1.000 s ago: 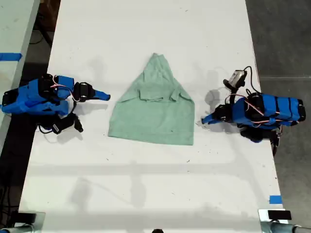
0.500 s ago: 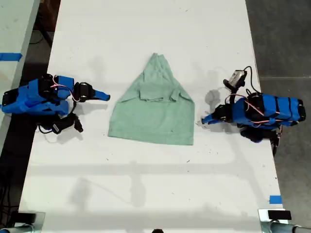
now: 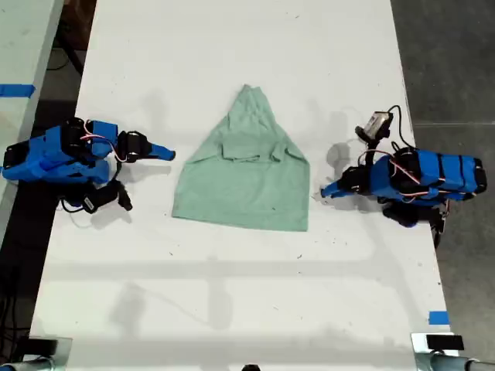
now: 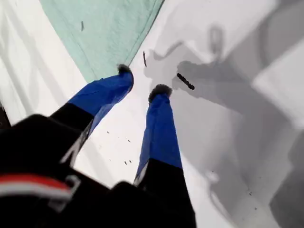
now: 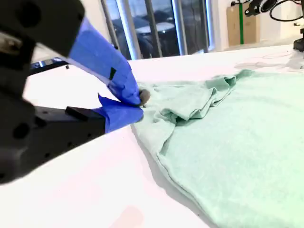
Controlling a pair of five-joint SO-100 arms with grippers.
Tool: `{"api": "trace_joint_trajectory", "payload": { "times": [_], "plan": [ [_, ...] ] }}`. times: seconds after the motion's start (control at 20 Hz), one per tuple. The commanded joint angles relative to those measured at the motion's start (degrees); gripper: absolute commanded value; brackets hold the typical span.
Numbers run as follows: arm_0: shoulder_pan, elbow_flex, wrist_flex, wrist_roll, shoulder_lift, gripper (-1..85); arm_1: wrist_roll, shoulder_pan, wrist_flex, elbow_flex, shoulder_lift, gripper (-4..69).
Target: Fold t shirt
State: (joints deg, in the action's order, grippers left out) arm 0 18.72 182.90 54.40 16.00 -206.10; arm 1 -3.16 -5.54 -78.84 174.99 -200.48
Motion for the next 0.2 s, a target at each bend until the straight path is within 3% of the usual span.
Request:
{"api": "trace_joint_trajectory", "payload": {
  "times": [0.0, 0.15],
  "plan": [
    [1.14, 0.53, 0.18, -1.41, -0.35, -0.2, -0.09, -0.53, 1.32, 2.64, -0.44, 10.6],
    [1.14, 0.53, 0.26, -1.41, -0.35, -0.2, -0.09, -0.53, 1.32, 2.64, -0.44, 10.6]
  ]
}}
